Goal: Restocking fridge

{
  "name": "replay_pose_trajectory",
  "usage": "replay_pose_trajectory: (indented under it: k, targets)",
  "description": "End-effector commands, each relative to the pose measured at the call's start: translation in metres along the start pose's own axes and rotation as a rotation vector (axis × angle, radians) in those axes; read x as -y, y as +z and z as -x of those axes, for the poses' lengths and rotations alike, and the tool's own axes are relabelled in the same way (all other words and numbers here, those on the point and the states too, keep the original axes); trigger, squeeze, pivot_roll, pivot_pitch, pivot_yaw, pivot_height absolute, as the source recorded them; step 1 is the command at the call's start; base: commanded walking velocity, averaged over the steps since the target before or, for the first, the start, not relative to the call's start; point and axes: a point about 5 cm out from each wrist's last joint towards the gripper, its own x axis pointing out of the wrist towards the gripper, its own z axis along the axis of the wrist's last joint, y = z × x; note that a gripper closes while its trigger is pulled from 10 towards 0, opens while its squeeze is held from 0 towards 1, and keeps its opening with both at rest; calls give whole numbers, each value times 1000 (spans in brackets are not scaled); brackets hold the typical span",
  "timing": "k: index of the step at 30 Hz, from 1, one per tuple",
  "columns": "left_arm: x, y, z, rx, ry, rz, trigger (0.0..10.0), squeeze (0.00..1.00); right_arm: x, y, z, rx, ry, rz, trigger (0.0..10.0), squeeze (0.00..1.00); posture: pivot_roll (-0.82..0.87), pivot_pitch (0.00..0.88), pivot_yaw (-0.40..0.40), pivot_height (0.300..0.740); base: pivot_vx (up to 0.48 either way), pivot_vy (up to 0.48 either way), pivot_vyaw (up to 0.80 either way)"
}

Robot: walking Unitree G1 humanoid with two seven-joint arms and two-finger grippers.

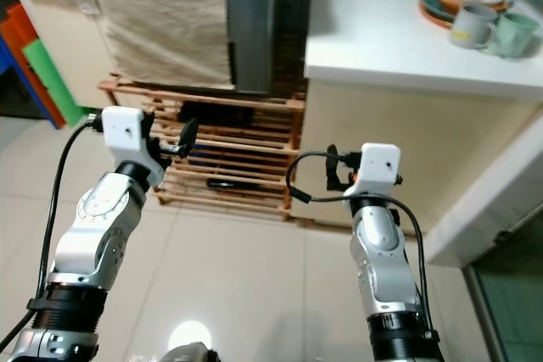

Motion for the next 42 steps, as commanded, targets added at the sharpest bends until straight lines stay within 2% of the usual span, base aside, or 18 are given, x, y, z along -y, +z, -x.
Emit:
replay_pose_trajectory:
  k: [1,4,10,16,21,30,35,39,42]
  targets:
    - [1,-4,-5,-37,7,22,10000,0,17,-2,1,-5,-66,-1,10000,0,-84,0,82,740,0,480,-800]
    - [4,-4,-7,-50,-14,-22,10000,0,22,2,-1,8,-92,-10,10000,0,-93,0,88,740,0,480,-800]
    - [0,-10,-14,-74,47,47,10000,0,23,-2,0,-3,-75,13,10000,0,-114,0,67,740,0,480,-800]
    - [2,-12,-19,-73,59,55,10000,0,22,0,-5,-7,-52,32,10000,0,-119,0,51,740,0,480,-800]
    - [4,-11,-23,-91,46,26,10000,0,17,3,-12,9,-42,11,10000,0,-83,0,83,740,0,480,-800]
    - [-10,-11,-26,-104,64,-28,10000,0,-2,-5,-13,2,-13,-42,10000,0,-58,0,116,740,0,480,-800]
    - [-14,-12,-26,-110,65,-37,10000,0,-3,-3,-11,12,11,-16,10000,0,-66,0,111,740,0,480,-800]
    - [-22,-17,-24,-124,105,-53,10000,0,3,-6,-4,10,19,8,10000,0,-69,0,91,740,0,480,-800]
    - [-23,-22,-22,-141,119,-52,10000,0,4,-6,-1,10,25,11,10000,0,-71,0,84,740,0,480,-800]
